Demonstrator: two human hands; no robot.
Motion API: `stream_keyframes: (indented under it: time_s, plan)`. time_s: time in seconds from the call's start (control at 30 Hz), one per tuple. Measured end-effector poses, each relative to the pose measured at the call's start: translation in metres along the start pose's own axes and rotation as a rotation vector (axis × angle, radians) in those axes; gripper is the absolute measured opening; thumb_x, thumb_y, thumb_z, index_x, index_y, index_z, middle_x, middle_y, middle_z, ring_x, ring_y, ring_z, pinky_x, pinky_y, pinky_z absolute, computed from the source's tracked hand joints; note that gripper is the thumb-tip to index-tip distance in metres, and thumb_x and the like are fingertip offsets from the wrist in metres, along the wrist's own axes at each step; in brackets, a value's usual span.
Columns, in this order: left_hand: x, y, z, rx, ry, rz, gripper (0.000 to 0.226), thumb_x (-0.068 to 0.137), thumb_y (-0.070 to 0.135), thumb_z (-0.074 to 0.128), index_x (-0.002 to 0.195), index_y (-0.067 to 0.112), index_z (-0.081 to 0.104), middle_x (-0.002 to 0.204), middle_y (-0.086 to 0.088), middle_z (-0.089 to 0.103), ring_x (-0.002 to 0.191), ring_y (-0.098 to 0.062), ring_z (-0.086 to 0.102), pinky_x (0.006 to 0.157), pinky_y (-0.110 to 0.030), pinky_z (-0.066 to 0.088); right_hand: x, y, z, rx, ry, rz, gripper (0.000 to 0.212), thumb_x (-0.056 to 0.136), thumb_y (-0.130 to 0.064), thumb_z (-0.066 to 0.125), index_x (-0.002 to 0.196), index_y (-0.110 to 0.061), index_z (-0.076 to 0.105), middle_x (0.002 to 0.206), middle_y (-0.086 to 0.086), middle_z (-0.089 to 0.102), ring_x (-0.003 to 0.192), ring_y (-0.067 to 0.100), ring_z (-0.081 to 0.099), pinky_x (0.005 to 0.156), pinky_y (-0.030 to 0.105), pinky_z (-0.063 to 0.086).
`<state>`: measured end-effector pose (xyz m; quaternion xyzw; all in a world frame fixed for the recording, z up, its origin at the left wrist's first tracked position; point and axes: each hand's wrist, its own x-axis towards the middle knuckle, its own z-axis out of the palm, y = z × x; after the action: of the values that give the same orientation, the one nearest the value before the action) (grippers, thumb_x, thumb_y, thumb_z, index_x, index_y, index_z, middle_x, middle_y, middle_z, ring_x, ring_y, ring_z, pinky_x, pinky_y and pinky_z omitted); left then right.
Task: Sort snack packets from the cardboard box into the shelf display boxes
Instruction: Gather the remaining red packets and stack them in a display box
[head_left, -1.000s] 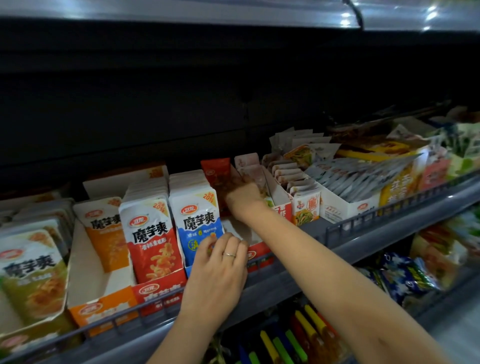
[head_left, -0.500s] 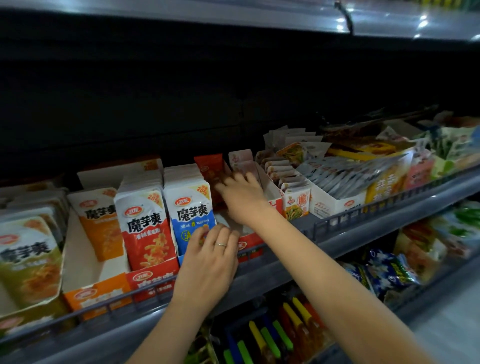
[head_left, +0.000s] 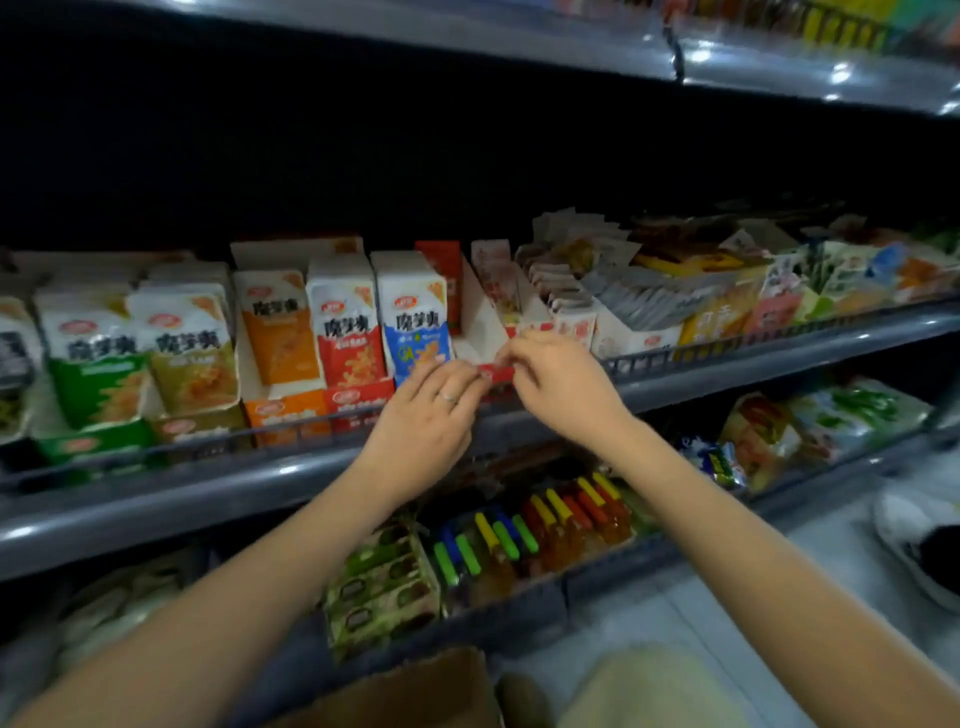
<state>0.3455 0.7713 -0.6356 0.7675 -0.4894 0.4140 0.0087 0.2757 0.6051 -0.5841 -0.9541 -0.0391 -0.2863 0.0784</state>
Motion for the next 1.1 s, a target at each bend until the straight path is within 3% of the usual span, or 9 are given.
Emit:
stream_keyframes:
  time_s: [0.2, 0.4, 0.47, 0.57, 0.7, 0.77, 0.83, 0.93, 1.1]
  plan:
    - [-0.115, 0.007, -0.066, -0.175, -0.216, 0.203, 0.026, 0.084, 0.023, 0.051, 0.104, 0.013, 0.065, 0.108, -0.005, 0.064, 0.099, -0.024, 0.061, 0.097, -0.035, 0.033, -0.041, -0.059, 0.024, 0.074, -0.231, -0.215, 0.02, 0.083, -0.008, 0.051, 0.092, -0.015, 0.067, 0.095, 0.0, 0.067, 0.093, 0.021, 0.062, 0.079, 0.035, 0.047]
    - [-0.248, 0.025, -0.102, -0.382, -0.63, -0.04, 0.026, 0.088, 0.026, 0.044, 0.102, 0.019, 0.065, 0.102, -0.002, 0.065, 0.087, -0.024, 0.065, 0.08, -0.036, 0.047, -0.102, -0.141, 0.103, 0.111, -0.599, -0.325, 0.021, 0.089, -0.014, 0.048, 0.097, -0.02, 0.067, 0.102, -0.002, 0.068, 0.095, 0.02, 0.062, 0.077, 0.033, 0.048]
    - [-0.289, 0.03, -0.109, -0.445, -0.723, -0.164, 0.02, 0.09, 0.025, 0.052, 0.104, 0.02, 0.065, 0.106, -0.001, 0.065, 0.089, -0.023, 0.066, 0.076, -0.036, 0.05, -0.131, -0.159, 0.134, 0.125, -0.788, -0.32, 0.022, 0.092, -0.017, 0.047, 0.101, -0.023, 0.066, 0.105, -0.004, 0.067, 0.096, 0.017, 0.061, 0.076, 0.031, 0.049]
    - [-0.331, 0.034, -0.115, -0.536, -0.803, -0.323, 0.028, 0.093, 0.03, 0.044, 0.108, 0.019, 0.065, 0.11, -0.001, 0.064, 0.094, -0.025, 0.064, 0.079, -0.039, 0.051, -0.174, -0.174, 0.179, 0.141, -1.119, -0.298, 0.023, 0.097, -0.02, 0.045, 0.112, -0.022, 0.062, 0.113, -0.005, 0.063, 0.094, 0.012, 0.057, 0.071, 0.025, 0.042]
    - [-0.352, 0.029, -0.11, -0.528, -0.94, -0.419, 0.025, 0.096, 0.025, 0.047, 0.116, 0.023, 0.061, 0.119, 0.001, 0.061, 0.103, -0.02, 0.059, 0.084, -0.034, 0.045, -0.238, -0.182, 0.254, 0.141, -1.49, -0.169, 0.028, 0.093, -0.014, 0.055, 0.12, -0.008, 0.058, 0.114, 0.001, 0.06, 0.098, 0.021, 0.057, 0.072, 0.014, 0.044]
    - [-0.36, 0.028, -0.107, -0.55, -0.934, -0.461, 0.025, 0.096, 0.024, 0.046, 0.116, 0.022, 0.061, 0.118, 0.001, 0.061, 0.102, -0.021, 0.059, 0.085, -0.037, 0.046, -0.268, -0.177, 0.29, 0.134, -1.63, -0.069, 0.04, 0.09, -0.019, 0.06, 0.128, -0.008, 0.052, 0.125, 0.008, 0.057, 0.103, 0.025, 0.058, 0.092, 0.031, 0.049]
    - [-0.369, 0.027, -0.106, -0.58, -0.973, -0.486, 0.024, 0.096, 0.024, 0.046, 0.116, 0.022, 0.061, 0.116, 0.001, 0.061, 0.102, -0.021, 0.058, 0.085, -0.038, 0.046, -0.293, -0.169, 0.322, 0.155, -1.721, 0.057, 0.048, 0.092, -0.023, 0.058, 0.135, -0.01, 0.044, 0.132, 0.009, 0.05, 0.107, 0.023, 0.054, 0.101, 0.042, 0.044]
    - [-0.379, 0.029, -0.105, -0.633, -0.994, -0.492, 0.024, 0.096, 0.024, 0.047, 0.114, 0.023, 0.062, 0.113, 0.003, 0.062, 0.102, -0.019, 0.058, 0.084, -0.037, 0.046, -0.319, -0.16, 0.351, 0.291, -1.692, 0.265, 0.046, 0.094, -0.012, 0.053, 0.138, -0.01, 0.043, 0.141, 0.007, 0.044, 0.121, 0.027, 0.05, 0.107, 0.042, 0.039]
    - [-0.386, 0.03, -0.094, -0.631, -0.959, -0.497, 0.023, 0.097, 0.027, 0.044, 0.114, 0.023, 0.06, 0.111, 0.003, 0.062, 0.099, -0.018, 0.058, 0.083, -0.031, 0.043, -0.334, -0.168, 0.358, 0.474, -1.601, 0.593, 0.04, 0.09, -0.008, 0.057, 0.129, -0.015, 0.056, 0.137, -0.001, 0.046, 0.125, 0.026, 0.046, 0.11, 0.039, 0.035]
